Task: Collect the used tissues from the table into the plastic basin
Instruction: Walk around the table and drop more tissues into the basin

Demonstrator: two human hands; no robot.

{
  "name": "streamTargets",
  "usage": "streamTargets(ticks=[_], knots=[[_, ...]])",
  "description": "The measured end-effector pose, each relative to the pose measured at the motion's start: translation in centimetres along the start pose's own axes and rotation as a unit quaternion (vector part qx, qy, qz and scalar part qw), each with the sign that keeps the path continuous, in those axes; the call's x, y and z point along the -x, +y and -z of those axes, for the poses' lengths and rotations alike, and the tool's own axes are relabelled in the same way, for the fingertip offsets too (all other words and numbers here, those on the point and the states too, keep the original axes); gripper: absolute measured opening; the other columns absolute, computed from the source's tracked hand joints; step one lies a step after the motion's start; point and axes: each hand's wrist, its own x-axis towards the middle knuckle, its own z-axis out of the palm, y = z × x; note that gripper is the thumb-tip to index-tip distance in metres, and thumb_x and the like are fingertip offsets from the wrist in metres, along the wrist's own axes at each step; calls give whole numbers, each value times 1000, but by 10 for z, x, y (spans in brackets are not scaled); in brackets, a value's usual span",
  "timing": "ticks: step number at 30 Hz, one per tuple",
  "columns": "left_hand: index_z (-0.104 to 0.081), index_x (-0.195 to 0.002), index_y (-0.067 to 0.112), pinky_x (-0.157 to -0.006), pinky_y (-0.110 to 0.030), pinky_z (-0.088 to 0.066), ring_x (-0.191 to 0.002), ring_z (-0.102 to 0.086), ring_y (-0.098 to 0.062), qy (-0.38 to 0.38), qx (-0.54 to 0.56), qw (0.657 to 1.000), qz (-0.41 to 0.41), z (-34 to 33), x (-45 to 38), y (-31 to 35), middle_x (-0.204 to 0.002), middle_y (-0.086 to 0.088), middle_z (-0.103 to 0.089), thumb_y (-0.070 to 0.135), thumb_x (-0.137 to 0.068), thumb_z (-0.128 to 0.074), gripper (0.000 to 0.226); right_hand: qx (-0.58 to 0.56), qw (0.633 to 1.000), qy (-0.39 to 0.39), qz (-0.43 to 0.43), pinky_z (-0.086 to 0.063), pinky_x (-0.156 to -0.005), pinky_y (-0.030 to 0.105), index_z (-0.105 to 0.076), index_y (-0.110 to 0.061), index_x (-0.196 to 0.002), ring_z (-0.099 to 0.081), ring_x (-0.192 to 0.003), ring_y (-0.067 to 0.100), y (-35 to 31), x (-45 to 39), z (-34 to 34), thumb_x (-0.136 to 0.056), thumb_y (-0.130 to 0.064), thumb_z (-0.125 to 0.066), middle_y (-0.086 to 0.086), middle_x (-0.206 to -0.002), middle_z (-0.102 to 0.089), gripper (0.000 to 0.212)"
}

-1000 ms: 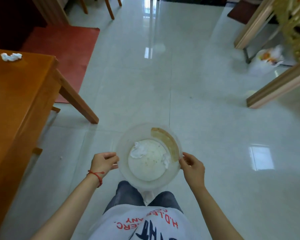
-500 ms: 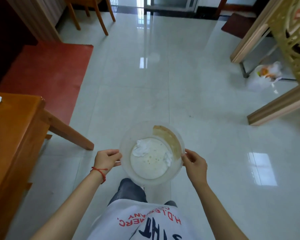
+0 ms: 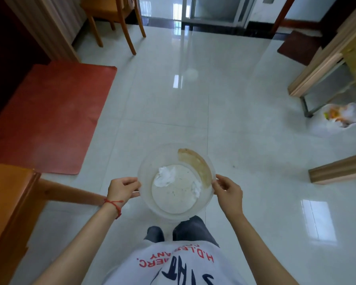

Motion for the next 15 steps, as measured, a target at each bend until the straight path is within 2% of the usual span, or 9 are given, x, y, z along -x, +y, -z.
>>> streamTargets(ticks=[2, 10, 13, 15], knots=[[-65, -96, -7, -46, -14, -54, -69, -59, -25, 12, 10, 1000, -5, -10, -22, 18, -74, -9, -63, -9, -79, -58, 19, -1, 1000, -12, 5, -56, -85, 38, -66, -12, -109, -66, -85, 16, -17, -38, -6, -84, -23, -64, 5, -88, -71, 28], [-62, -105, -11, -47, -12, -54, -69, -59, -19, 76, 66, 995, -2, -38, -95, 96, -79, -9, -64, -5, -79, -61, 26, 36, 995, -74, 54, -55, -83, 36, -65, -11, -109, -66, -84, 18, -106, -170, -26, -84, -22, -64, 3, -85, -69, 27], [-61, -105, -12, -48, -13, -54, -74, -59, -25, 108, 87, 990, 0, -37, -113, 114, -93, -17, -63, -5, -79, -61, 27, 56, 990, -105, 74, -54, -83, 34, -65, -10, -110, -65, -83, 18, -138, -204, -43, -84, -20, -64, 1, -83, -68, 28], [-61, -105, -12, -49, -13, -55, -80, -59, -29, 130, 96, 987, 2, -32, -123, 124, -95, -17, -63, -4, -79, -62, 27, 61, 987, -124, 81, -54, -83, 34, -65, -10, -110, -65, -82, 17, -156, -222, -58, -84, -21, -64, 2, -83, -68, 28]])
